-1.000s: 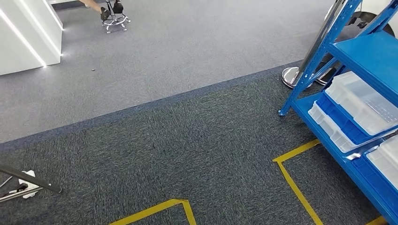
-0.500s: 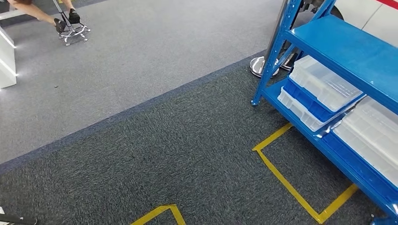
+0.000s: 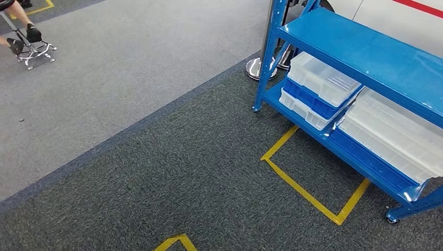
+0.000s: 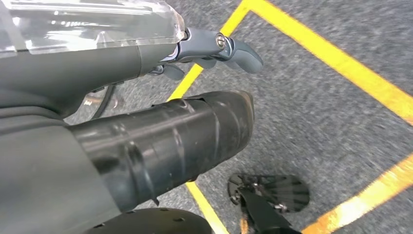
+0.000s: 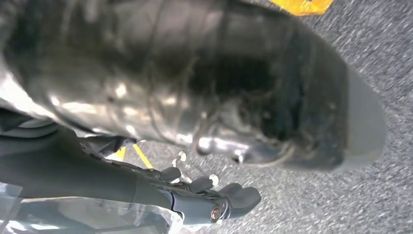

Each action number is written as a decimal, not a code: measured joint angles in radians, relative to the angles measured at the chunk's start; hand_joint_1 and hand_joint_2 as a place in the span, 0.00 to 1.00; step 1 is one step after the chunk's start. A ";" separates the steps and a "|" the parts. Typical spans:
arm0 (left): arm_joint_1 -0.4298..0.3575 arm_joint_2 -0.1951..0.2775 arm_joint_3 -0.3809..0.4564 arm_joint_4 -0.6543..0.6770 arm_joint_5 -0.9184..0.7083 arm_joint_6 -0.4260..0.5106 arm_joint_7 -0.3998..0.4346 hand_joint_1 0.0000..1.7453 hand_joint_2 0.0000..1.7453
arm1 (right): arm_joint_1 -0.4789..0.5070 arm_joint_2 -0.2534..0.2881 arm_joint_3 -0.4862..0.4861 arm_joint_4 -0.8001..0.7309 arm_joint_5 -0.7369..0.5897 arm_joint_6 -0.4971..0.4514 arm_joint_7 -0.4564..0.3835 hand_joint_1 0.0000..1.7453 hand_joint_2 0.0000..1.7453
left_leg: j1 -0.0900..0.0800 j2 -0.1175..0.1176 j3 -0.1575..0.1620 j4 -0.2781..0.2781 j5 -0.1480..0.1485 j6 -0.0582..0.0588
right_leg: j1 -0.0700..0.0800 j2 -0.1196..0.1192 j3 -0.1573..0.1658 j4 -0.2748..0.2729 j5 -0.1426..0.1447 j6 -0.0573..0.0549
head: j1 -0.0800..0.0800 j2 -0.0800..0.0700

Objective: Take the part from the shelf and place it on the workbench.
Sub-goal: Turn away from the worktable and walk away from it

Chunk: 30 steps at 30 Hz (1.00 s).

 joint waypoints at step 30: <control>0.004 0.010 0.002 0.000 0.020 -0.071 -0.038 0.00 0.00 | 0.002 -0.019 0.010 0.020 0.010 0.009 0.017 0.00 0.00 | 0.009 -0.012 -0.013 0.007 0.007 -0.005 | -0.007 0.001 -0.002 0.000 -0.001 0.006 | 0.008 0.000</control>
